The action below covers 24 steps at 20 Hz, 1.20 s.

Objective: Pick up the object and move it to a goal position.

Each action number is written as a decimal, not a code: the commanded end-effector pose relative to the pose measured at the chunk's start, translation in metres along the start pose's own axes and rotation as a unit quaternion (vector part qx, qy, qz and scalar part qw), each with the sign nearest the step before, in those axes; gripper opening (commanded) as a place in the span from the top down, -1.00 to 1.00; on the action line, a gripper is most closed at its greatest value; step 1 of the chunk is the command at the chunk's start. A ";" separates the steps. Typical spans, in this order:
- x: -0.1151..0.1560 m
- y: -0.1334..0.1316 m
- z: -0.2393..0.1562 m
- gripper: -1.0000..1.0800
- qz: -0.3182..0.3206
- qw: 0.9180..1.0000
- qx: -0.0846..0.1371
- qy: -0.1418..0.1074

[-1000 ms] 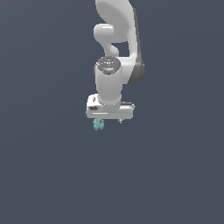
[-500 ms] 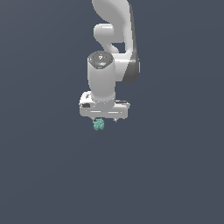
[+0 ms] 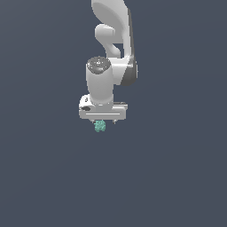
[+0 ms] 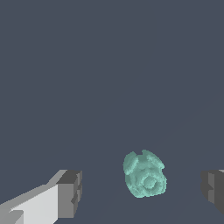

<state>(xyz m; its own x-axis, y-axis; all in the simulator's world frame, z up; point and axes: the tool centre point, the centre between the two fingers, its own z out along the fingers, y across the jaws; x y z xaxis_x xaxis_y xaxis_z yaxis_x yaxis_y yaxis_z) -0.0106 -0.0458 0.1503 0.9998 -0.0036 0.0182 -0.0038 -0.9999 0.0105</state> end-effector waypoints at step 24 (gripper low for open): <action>-0.053 0.033 0.064 -0.92 -0.082 0.997 0.006 -0.009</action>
<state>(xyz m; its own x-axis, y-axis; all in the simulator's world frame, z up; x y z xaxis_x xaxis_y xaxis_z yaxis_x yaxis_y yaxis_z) -0.0624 -0.0799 0.0888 0.9871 0.1603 0.0003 0.1603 -0.9871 0.0004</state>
